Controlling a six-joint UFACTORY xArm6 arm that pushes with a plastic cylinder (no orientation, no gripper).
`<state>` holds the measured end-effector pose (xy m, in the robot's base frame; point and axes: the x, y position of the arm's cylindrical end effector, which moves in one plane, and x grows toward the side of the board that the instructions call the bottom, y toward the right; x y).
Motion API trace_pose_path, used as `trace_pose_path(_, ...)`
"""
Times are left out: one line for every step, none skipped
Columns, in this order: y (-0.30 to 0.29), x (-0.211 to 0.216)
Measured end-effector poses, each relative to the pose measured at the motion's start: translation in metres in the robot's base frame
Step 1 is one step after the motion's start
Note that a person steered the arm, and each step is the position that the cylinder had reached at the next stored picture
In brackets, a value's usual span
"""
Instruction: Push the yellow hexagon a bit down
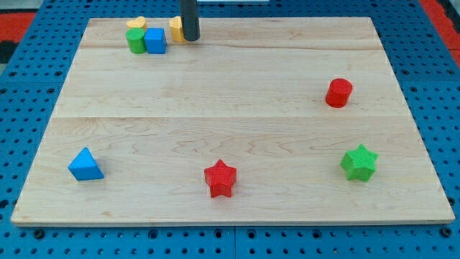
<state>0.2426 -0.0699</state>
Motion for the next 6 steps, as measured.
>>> trace_pose_path(0.024,0.000)
trace_pose_path(0.047,-0.005)
trace_pose_path(0.045,-0.011)
trace_pose_path(0.021,-0.046)
trace_pose_path(-0.013,-0.048)
trace_pose_path(-0.020,-0.044)
